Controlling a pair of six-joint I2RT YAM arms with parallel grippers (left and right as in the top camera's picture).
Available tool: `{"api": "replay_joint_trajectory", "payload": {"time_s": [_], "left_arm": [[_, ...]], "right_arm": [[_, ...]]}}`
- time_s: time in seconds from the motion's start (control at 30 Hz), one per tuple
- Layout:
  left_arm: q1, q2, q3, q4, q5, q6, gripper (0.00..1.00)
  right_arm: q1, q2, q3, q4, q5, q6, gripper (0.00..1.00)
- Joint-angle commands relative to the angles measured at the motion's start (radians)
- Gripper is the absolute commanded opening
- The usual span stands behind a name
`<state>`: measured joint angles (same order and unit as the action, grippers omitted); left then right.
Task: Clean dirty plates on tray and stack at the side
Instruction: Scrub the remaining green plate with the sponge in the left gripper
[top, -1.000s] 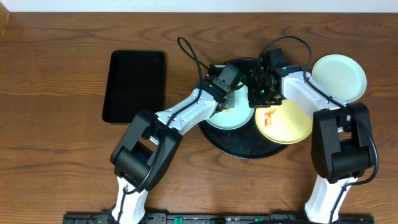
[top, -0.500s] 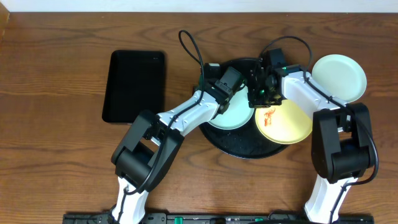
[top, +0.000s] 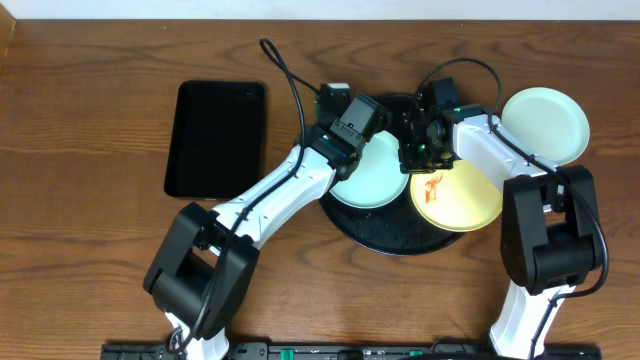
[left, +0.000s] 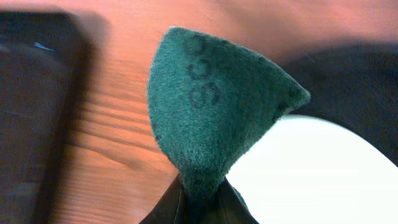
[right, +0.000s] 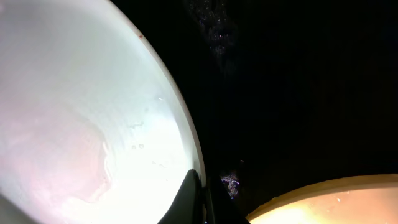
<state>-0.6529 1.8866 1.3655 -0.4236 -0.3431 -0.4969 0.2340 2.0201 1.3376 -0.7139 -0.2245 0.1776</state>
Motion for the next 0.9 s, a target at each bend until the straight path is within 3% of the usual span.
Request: {"api": "replay_joint_trajectory", "payload": {"time_s": [0.0, 0.17, 0.2, 0.27, 0.43, 0.57, 0.67, 0.87], "left_arm": [[-0.006, 0.008, -0.004, -0.005, 0.342, -0.012, 0.08], [-0.009, 0.010, -0.008, -0.036, 0.407, -0.108, 0.09], [-0.009, 0.010, -0.008, -0.041, 0.407, -0.107, 0.10], [-0.009, 0.010, -0.010, -0.047, 0.407, -0.108, 0.21], [-0.010, 0.010, -0.021, -0.051, 0.407, -0.107, 0.22], [-0.010, 0.010, -0.021, -0.062, 0.398, -0.106, 0.49], [-0.010, 0.010, -0.021, -0.063, 0.353, -0.098, 0.54], [-0.010, 0.010, -0.021, -0.062, 0.268, -0.073, 0.55]], "right_arm": [[-0.016, -0.005, -0.025, -0.019, 0.074, -0.018, 0.01], [-0.016, -0.005, -0.025, -0.019, 0.074, -0.018, 0.01], [-0.016, -0.005, -0.025, -0.020, 0.074, -0.018, 0.01], [-0.016, -0.005, -0.025, -0.020, 0.074, -0.018, 0.01], [-0.016, -0.005, -0.025, -0.020, 0.074, -0.018, 0.01], [-0.016, -0.005, -0.025, -0.020, 0.074, -0.018, 0.01], [-0.016, -0.005, -0.025, -0.020, 0.074, -0.018, 0.01], [-0.016, -0.005, -0.025, -0.019, 0.074, -0.018, 0.01]]}}
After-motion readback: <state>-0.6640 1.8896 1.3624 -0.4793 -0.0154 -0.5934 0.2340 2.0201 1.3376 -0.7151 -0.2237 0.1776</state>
